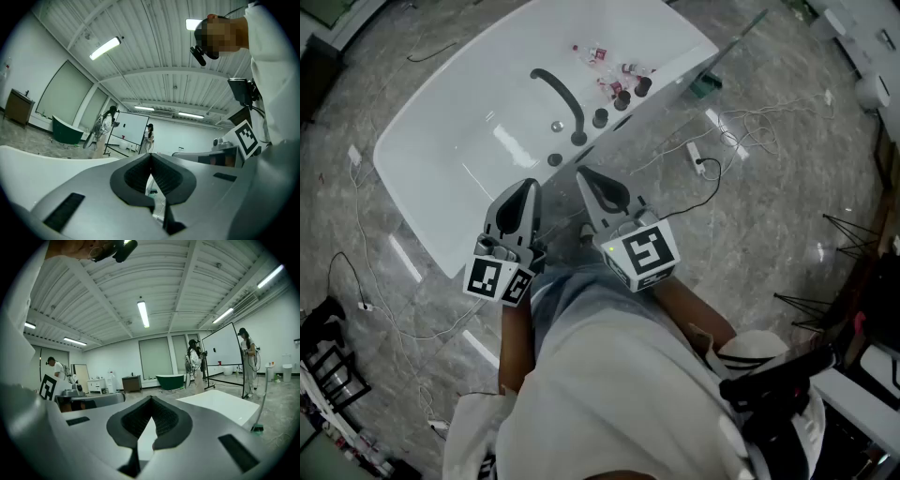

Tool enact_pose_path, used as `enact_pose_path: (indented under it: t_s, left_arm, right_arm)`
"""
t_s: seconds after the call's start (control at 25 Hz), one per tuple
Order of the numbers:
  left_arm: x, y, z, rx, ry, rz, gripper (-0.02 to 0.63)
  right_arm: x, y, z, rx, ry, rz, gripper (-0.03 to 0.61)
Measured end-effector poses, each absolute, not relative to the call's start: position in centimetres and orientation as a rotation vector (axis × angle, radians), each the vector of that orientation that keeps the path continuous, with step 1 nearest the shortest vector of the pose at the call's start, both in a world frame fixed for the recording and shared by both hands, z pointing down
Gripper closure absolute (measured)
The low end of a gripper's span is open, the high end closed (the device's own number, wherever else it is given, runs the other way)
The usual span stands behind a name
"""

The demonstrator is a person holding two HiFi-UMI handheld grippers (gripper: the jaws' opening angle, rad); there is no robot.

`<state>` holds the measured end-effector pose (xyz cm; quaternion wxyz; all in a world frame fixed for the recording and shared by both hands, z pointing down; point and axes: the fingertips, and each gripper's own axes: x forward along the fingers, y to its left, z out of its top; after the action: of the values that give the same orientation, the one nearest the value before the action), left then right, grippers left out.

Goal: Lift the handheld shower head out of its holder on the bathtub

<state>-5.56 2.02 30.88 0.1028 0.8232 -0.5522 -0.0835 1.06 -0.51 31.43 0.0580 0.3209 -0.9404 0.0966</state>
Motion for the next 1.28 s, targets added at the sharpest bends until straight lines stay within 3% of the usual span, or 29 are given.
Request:
enact_pose_path:
  t_s: [0.72,1.0,1.28]
  left_arm:
    - [-5.3,1.8,31.4,2.430,-1.636,-0.229,0.595]
    - [-5.6,0.2,35.6,2.430,-1.499,-0.147,0.595]
    - [-9.7,-3.1,41.1,2.449,-1.632,-0.065,0.594]
  right_arm:
    - [1.1,-0.8,32.0,0.938,-2.856,0.322,0.561]
    - [-0.2,-2.3,33.7,0.957,-2.852,0.392,0.560]
    - [-3.0,-4.6,37.1,0.964,-2.806,0.451,0.561]
